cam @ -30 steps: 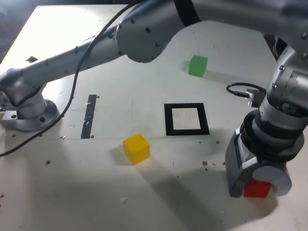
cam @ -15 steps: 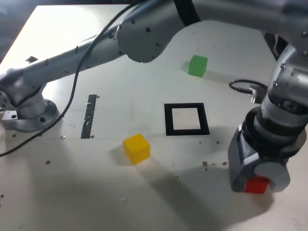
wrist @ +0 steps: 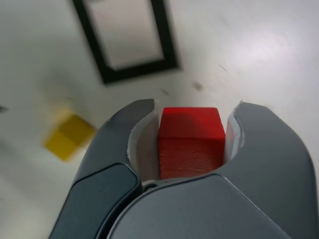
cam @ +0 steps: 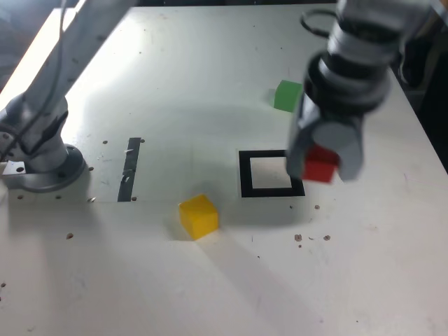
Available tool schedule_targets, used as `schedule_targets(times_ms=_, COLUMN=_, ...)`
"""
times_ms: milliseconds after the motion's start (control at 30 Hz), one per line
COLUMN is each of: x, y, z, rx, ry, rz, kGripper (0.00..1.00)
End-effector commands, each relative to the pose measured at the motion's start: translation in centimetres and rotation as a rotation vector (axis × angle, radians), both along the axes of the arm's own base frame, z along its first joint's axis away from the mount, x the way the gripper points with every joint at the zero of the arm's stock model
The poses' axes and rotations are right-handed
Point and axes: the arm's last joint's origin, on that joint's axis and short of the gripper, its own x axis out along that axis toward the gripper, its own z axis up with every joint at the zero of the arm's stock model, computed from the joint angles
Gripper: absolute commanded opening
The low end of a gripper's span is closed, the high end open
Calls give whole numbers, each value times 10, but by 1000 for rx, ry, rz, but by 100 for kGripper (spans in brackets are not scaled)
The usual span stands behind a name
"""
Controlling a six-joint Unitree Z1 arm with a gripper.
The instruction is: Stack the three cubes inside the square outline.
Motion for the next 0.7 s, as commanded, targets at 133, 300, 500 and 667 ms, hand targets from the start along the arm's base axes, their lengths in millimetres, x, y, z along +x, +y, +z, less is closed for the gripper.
schedule_targets(times_ms=133, x=-37, y=42, z=1, rx=11, ry=56, rz=69, kGripper=15)
schedule_targets(times_ms=300, x=-54, y=66, z=-15, rx=6, ry=53, rz=123, kGripper=15)
schedule_targets(times_ms=500, x=-59, y=69, z=-36, rx=-14, ry=52, rz=153, kGripper=15)
schedule_targets(times_ms=667, x=-67, y=67, z=-53, rx=-12, ry=62, rz=186, kGripper=15)
